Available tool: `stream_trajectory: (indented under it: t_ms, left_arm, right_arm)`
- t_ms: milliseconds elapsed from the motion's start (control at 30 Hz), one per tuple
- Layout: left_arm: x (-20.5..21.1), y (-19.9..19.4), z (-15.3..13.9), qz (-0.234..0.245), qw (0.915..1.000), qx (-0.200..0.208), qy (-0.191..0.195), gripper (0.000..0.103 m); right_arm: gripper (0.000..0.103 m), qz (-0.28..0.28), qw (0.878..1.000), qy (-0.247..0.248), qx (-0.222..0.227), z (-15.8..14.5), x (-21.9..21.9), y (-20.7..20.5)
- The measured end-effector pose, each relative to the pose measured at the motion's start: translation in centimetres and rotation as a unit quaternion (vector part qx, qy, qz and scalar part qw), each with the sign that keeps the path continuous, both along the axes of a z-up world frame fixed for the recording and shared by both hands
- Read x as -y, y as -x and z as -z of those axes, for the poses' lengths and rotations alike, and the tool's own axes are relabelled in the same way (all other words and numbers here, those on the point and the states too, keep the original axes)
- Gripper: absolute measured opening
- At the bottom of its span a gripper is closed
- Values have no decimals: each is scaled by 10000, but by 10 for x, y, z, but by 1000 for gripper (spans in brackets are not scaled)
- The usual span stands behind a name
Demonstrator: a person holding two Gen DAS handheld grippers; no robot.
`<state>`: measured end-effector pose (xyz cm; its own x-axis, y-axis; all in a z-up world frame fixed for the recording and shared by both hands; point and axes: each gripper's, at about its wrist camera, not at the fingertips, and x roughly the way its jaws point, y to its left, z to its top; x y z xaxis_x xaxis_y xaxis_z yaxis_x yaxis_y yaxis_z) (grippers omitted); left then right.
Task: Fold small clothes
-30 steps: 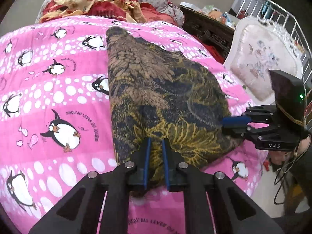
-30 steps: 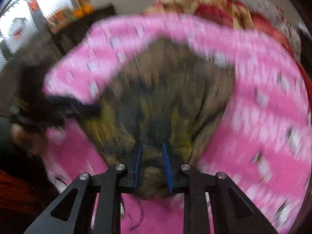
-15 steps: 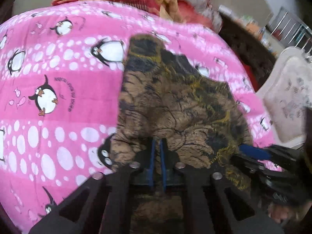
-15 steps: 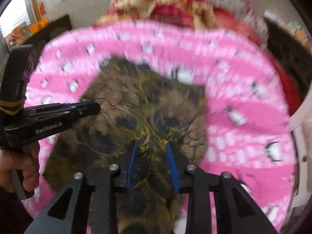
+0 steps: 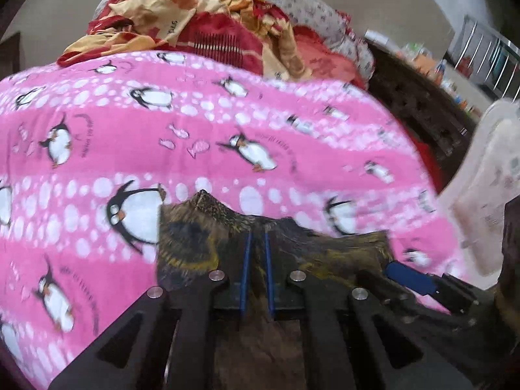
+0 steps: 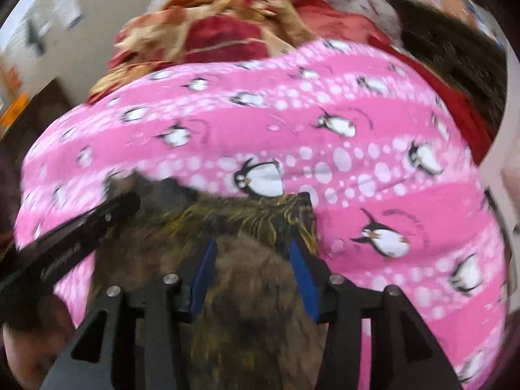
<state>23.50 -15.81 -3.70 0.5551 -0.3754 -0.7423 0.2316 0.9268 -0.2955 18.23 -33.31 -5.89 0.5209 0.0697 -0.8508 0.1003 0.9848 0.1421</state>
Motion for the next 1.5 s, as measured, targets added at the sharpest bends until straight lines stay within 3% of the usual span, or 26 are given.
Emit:
stream_trajectory:
  t_ms: [67,300,433,500,533,567,600,667,700,733,767,833,900,1000,1100,1200,1333,1500]
  left_arm:
    - [-5,-4,17,-45,9998,-72,174,0]
    - [-8,-7,21,-91,9995,-67,291,0]
    - [-28,-12,3,329,9942,-703,742,0]
    - [-51,7,-12,492,9929,-685,836,0]
    - [-60,18,-17,511,9942,-575,747,11]
    - [-69,31,-16,526,9952,-475,669,35]
    - [-76,41,-12,533,9955,-455,637,43]
    - [-87,56,7,568,9939,-577,750,46]
    - [-90,62,23,588,9905,-842,914,46]
    - [-93,68,27,532,9901,-728,1072,46]
    - [-96,78,26,445,9911,-369,1202,47]
    - [-92,86,30,602,9880,-427,1359,48]
    - [-87,92,29,850,9838,-438,1518,54]
    - [-80,93,30,1192,9768,-567,1686,55]
    - [-79,93,31,1266,9724,-628,1854,58]
    - [-86,96,33,1381,9645,-719,2131,58]
    - [-84,100,35,1599,9622,-640,2110,58]
    - [-87,87,37,1229,9625,-622,2336,58]
  right_arm:
    - [50,-35,10000,38,76,24,1,0]
    - [51,16,9991,-292,307,23,11,7]
    - [57,-38,9903,-1343,367,11,42,14]
    - [57,14,9858,-1554,634,-5,63,33]
    - [62,-49,9831,-1638,816,-13,75,46]
    - [66,-146,9800,-1737,957,-18,86,58]
    - [73,-231,9772,-1842,1028,-19,94,67]
    - [77,-512,9701,-2154,992,-8,105,82]
    - [77,-680,9671,-2289,872,0,105,83]
    - [77,-858,9641,-2422,678,10,103,84]
    - [77,-1015,9605,-2541,510,19,99,83]
    - [78,-1264,9586,-2545,165,39,84,82]
    - [83,-1472,9565,-2484,425,39,77,82]
    - [86,-1661,9440,-2806,499,46,71,64]
    - [84,-1697,9428,-2799,624,47,68,46]
    - [66,-1690,9466,-2658,685,49,66,33]
    - [55,-1989,9325,-2897,830,50,72,46]
    - [48,-1883,9427,-2679,636,53,67,35]
